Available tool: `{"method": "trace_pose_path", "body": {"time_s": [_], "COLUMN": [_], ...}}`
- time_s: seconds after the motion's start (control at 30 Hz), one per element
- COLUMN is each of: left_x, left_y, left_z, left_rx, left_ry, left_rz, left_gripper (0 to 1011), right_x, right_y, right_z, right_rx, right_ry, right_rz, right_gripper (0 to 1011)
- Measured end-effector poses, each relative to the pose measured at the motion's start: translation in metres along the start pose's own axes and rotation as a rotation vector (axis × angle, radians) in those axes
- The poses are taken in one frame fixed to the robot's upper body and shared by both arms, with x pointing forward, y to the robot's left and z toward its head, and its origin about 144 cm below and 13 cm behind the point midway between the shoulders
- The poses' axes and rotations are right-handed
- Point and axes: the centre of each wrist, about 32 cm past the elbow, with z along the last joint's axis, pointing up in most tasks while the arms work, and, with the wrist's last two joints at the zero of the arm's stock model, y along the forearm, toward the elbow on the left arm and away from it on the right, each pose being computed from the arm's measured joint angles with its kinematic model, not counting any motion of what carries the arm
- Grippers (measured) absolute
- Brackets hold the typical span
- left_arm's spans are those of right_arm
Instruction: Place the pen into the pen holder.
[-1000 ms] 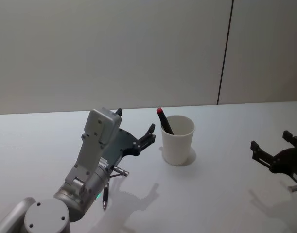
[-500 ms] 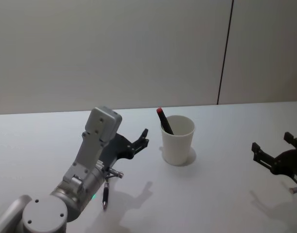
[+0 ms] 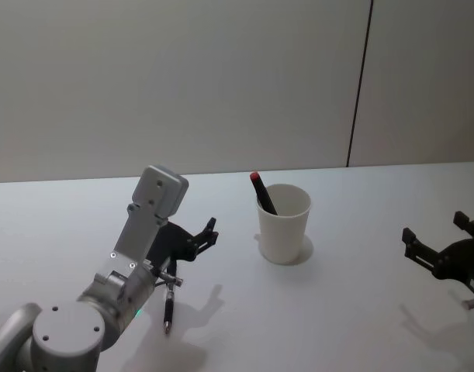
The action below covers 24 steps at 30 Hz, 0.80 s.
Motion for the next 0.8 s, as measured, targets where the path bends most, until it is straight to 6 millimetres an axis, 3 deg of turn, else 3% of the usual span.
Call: {"method": "trace_pose_path", "body": {"time_s": [0.8], "left_x": [0.0052], "left_y": [-0.0024], "left_z": [0.0092], "left_rx": [0.214], "left_ry": [-0.017], "left_rz": [0.015], "left_gripper": [1003], "right_x": [-0.0001], "right_y": [-0.0004], "right_z": [-0.0001], "right_rx": [-0.001], "right_ry": [-0.001], "right_rz": [0.0], "right_gripper": [1001]}}
